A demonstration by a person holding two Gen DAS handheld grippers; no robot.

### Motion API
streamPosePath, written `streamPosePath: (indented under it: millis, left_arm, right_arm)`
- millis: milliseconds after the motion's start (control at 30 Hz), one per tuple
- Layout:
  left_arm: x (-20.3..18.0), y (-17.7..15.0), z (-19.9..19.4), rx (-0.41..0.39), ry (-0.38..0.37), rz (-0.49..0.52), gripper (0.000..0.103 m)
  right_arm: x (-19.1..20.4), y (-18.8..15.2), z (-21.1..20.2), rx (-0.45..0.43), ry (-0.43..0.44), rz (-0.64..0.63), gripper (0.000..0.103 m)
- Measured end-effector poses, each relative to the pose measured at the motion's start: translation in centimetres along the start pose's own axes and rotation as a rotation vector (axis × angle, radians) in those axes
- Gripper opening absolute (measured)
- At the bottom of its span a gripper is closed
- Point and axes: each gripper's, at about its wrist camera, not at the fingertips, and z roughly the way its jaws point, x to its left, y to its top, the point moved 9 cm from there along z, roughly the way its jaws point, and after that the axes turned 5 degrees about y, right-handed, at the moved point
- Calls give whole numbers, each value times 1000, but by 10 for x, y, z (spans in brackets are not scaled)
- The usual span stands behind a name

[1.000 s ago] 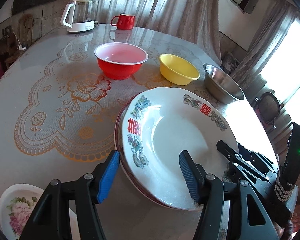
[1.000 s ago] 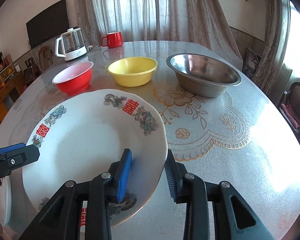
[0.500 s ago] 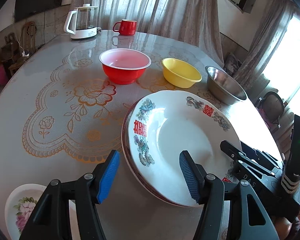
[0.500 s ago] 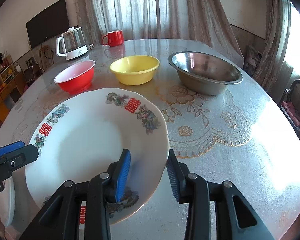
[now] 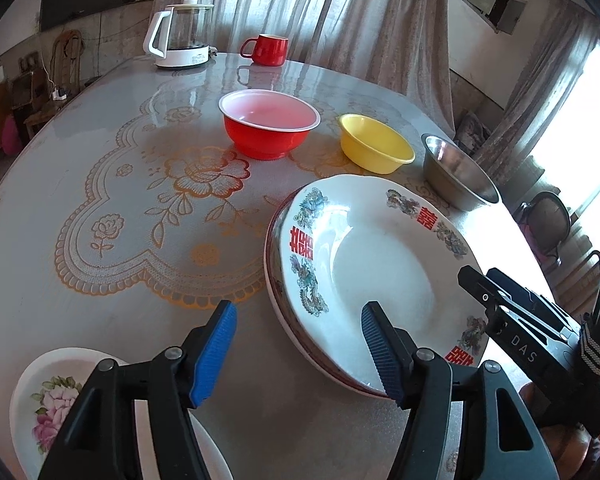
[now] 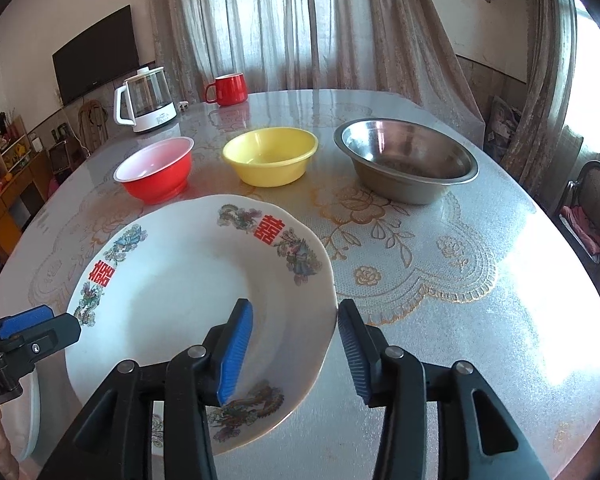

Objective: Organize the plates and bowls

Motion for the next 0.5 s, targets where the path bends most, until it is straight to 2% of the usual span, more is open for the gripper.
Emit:
streamPosePath:
  millis: [167, 367, 500]
  left_arm:
    - [11, 1, -8, -19, 3, -17, 67]
    - [38, -1, -27, -26, -27, -86, 67]
    - [64, 0, -46, -59, -44, -142, 71]
  right_arm:
    - [10, 8, -13, -51, 32, -17, 48]
    - [40, 10, -24, -61, 179, -40, 49]
    - [75, 8, -35, -68, 260, -128, 49]
